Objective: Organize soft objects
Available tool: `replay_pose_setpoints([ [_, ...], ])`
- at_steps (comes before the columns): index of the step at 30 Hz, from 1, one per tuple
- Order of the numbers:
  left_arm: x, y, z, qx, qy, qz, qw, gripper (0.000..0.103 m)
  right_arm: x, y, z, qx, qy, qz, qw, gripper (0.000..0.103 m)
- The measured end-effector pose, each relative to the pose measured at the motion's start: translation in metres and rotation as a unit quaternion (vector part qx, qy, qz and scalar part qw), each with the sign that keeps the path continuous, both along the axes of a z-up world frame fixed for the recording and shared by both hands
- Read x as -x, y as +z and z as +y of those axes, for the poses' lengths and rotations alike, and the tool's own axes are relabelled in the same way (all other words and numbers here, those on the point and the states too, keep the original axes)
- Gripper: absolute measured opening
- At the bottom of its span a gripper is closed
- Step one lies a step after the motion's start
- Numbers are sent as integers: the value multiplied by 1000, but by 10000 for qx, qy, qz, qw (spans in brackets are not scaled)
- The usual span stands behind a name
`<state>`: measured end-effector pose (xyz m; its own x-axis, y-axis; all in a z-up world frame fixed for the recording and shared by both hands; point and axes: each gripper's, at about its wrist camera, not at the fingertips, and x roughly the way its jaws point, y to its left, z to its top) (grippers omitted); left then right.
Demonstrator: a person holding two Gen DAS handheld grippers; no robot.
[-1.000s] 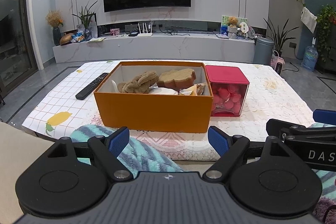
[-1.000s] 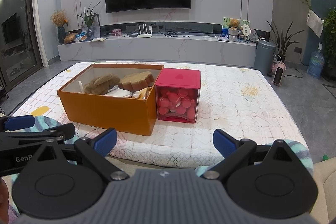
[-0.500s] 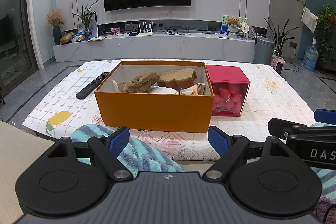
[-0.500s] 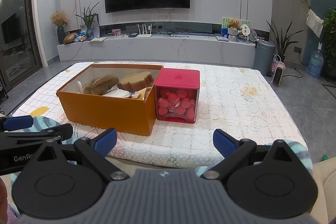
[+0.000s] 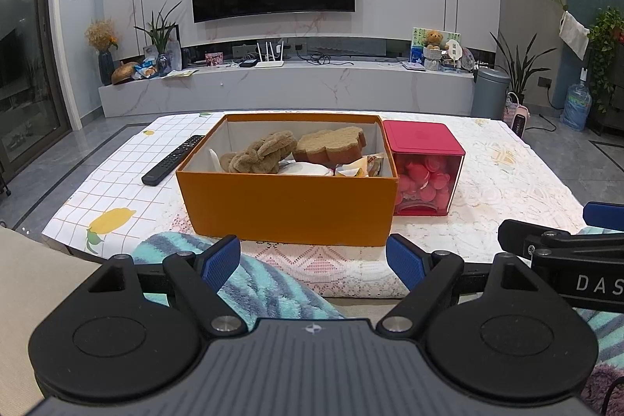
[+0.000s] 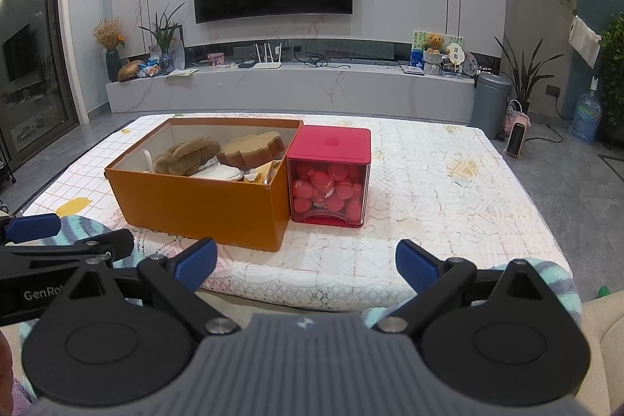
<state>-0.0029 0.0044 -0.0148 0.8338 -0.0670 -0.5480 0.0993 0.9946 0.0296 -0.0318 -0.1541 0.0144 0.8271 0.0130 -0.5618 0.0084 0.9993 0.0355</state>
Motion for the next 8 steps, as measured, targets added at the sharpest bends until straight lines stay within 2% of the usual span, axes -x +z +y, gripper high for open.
replay_pose_setpoints([
  [8, -1, 0, 1, 12, 11, 13, 10000, 99, 0, 0, 0, -4, -1, 7, 10000, 96],
])
